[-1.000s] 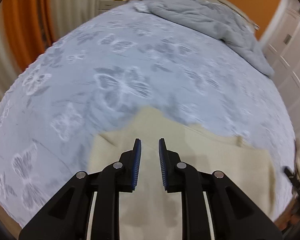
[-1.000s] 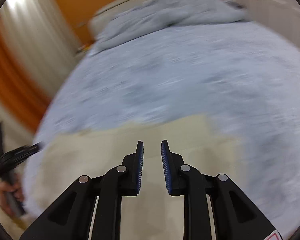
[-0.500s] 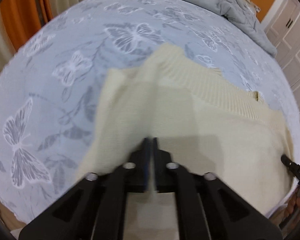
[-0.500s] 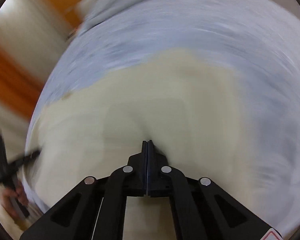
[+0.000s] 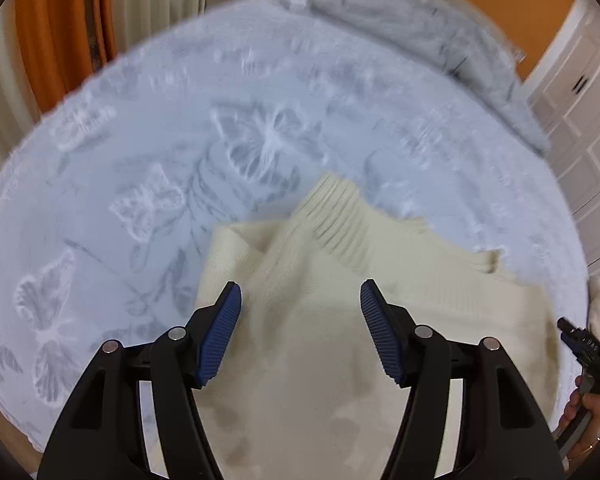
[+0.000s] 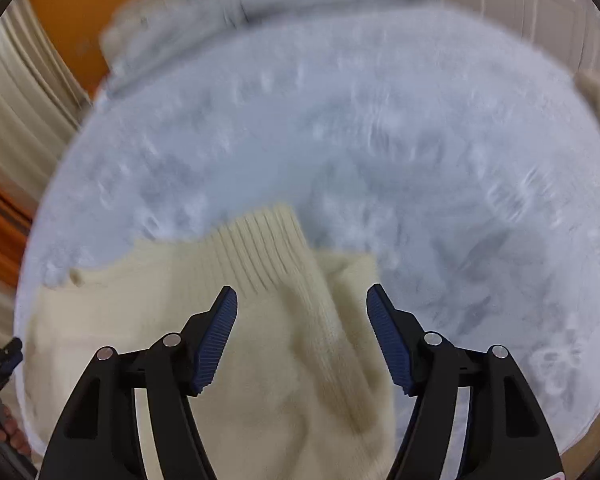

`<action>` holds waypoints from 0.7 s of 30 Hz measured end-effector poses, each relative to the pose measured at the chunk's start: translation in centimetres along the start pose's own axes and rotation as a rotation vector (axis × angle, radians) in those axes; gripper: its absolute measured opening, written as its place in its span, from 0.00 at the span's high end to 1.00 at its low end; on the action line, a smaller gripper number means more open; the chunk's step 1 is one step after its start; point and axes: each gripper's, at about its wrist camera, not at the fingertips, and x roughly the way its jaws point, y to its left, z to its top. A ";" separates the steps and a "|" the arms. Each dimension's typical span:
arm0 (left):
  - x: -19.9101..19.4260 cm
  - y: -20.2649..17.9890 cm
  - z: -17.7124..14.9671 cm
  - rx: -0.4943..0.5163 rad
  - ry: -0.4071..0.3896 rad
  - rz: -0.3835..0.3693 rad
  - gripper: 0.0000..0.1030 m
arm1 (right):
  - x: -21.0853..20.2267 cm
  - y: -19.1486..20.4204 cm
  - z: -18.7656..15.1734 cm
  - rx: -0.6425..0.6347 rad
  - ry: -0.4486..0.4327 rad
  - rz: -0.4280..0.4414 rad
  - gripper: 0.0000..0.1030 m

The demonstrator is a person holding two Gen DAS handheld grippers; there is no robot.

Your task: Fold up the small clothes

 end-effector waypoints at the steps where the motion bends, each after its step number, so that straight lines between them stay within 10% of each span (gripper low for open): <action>1: 1.3 0.2 0.1 -0.009 0.042 0.021 0.47 | 1.3 0.6 0.0 -0.020 0.070 0.062 0.92; 6: 3.0 1.4 0.1 -0.023 0.055 0.051 0.56 | -2.0 -2.5 0.7 0.041 -0.074 0.082 0.92; 10: 3.4 0.4 -0.1 0.056 0.037 0.094 0.53 | 2.2 -5.3 -0.4 0.093 0.038 0.009 0.88; 12: 3.0 0.2 0.1 0.051 0.042 0.097 0.53 | 0.7 -3.9 0.1 0.092 0.022 0.001 0.72; 16: -1.1 1.5 -1.2 0.001 -0.002 0.058 0.53 | -5.5 1.0 -2.1 -0.012 -0.113 0.037 0.72; 21: -6.0 1.5 -6.5 -0.055 -0.008 -0.022 0.52 | -8.1 8.9 -9.8 -0.217 -0.053 0.227 0.72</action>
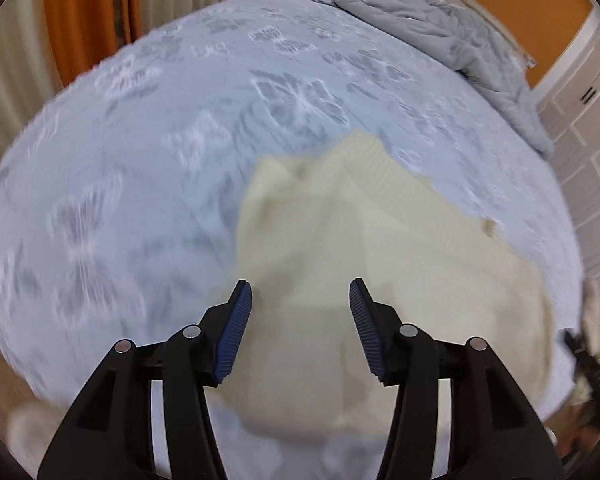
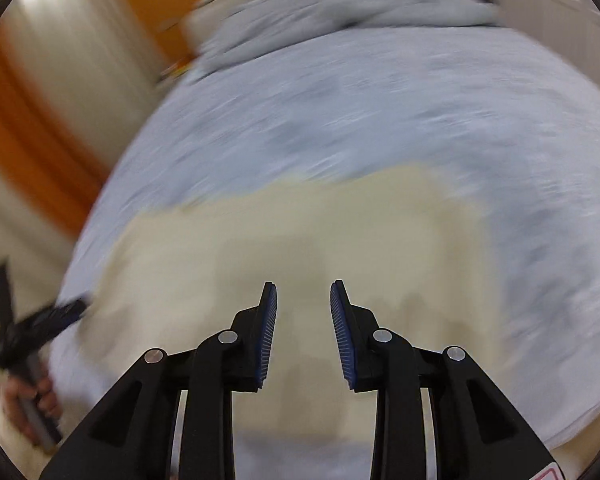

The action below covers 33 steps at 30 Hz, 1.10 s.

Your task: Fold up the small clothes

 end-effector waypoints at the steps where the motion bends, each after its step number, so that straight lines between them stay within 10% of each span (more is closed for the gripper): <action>1: -0.2 -0.7 -1.1 0.017 0.012 -0.015 0.52 | 0.7 2.4 -1.3 -0.033 0.032 0.043 0.73; 7: 2.0 -2.1 -5.2 0.139 0.059 0.087 0.52 | 5.1 9.2 -6.4 -0.186 0.135 0.040 0.90; 13: 1.8 0.5 -6.9 0.128 0.061 0.065 0.54 | 1.7 -5.3 -7.8 0.118 0.162 -0.288 1.00; 16: 2.2 0.1 -7.3 0.158 0.055 0.083 0.54 | 0.8 -10.7 -8.4 0.433 0.169 -0.131 1.00; 24: 2.0 0.1 -7.8 0.166 0.040 0.078 0.53 | 0.8 -1.3 -4.6 0.088 0.073 -0.184 0.94; 33: 0.7 1.2 -8.2 0.085 0.002 -0.014 0.50 | 5.0 -3.5 -6.2 0.106 0.204 -0.233 1.00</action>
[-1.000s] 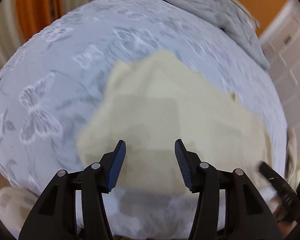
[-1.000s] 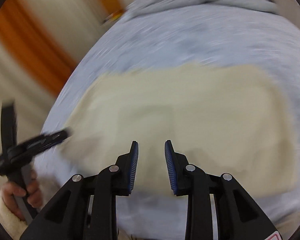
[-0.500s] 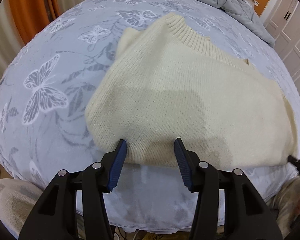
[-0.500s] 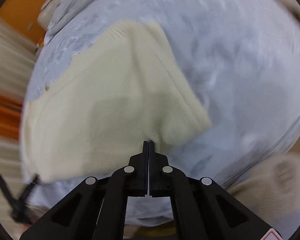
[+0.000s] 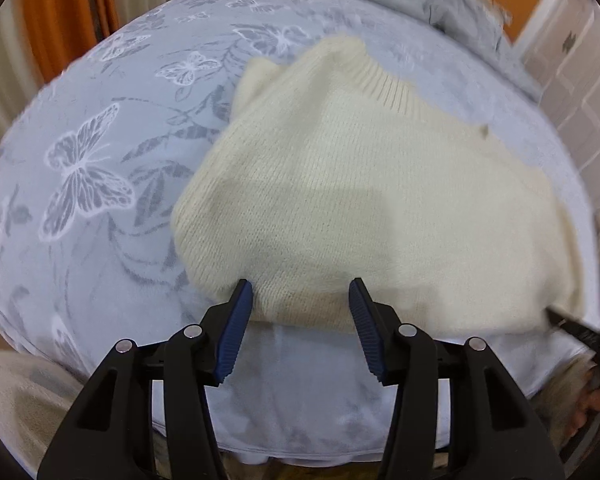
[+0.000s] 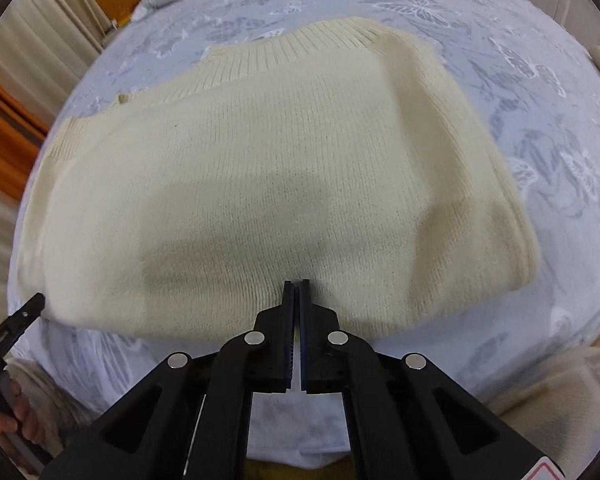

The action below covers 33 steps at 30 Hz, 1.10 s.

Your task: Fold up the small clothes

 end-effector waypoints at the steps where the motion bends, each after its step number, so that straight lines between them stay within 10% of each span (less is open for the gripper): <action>1: -0.9 0.8 0.1 -0.058 -0.031 -0.040 0.47 | -0.7 0.5 0.3 0.001 0.000 -0.011 0.94; 4: -3.5 4.2 0.1 -0.288 -0.160 -0.108 0.16 | -3.9 3.0 1.4 -0.009 -0.077 0.076 0.89; 10: -0.5 8.5 -0.3 -0.549 -0.052 -0.158 0.13 | -4.0 11.3 5.6 -0.158 -0.097 0.162 0.89; 17: 0.7 7.2 0.5 -0.467 -0.032 -0.111 0.13 | 4.8 15.0 8.1 -0.172 0.044 0.049 0.93; 24: 1.7 6.9 1.9 -0.445 -0.022 -0.112 0.12 | 0.3 18.4 9.1 -0.261 -0.047 0.065 0.89; 28: 2.1 6.7 2.2 -0.431 -0.022 -0.102 0.12 | 5.1 19.2 8.8 -0.286 0.095 -0.011 0.90; 33: 2.2 6.9 2.2 -0.429 -0.018 -0.114 0.09 | 5.6 19.4 7.4 -0.314 0.013 -0.038 0.91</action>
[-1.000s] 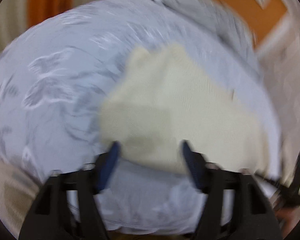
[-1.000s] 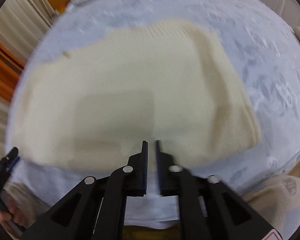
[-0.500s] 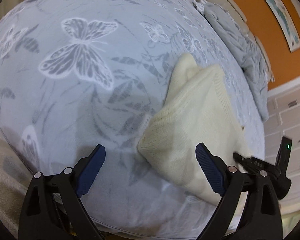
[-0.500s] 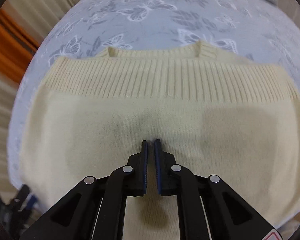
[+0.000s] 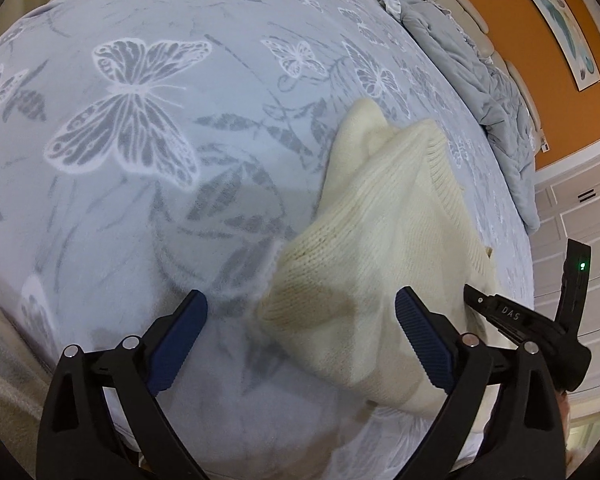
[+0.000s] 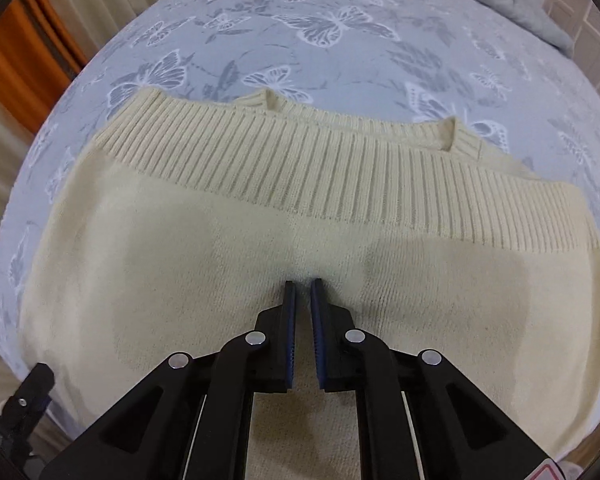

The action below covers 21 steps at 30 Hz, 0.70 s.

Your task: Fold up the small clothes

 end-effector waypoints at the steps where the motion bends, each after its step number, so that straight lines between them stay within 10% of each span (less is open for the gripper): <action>1: 0.1 0.0 0.1 0.000 0.000 0.000 0.08 | 0.1 0.1 0.0 -0.015 0.001 -0.008 0.91; 9: 0.8 -1.0 0.1 0.042 -0.019 0.036 0.08 | 0.0 -0.8 0.1 0.002 0.000 0.038 0.91; 10: 0.8 -0.9 0.4 0.038 -0.019 0.001 0.14 | 0.0 -0.7 0.1 0.004 -0.002 0.041 0.91; 12: 1.1 -0.7 1.1 0.014 0.019 -0.064 0.59 | 0.0 -0.8 0.0 0.006 -0.006 0.052 0.91; 16: -1.6 -0.7 2.4 -0.086 -0.018 -0.170 0.78 | 0.0 -1.4 -0.1 0.012 -0.010 0.094 0.93; 21: -7.3 -11.0 2.1 0.210 -0.127 -0.214 0.86 | -0.4 -2.4 0.1 0.041 -0.006 0.176 0.93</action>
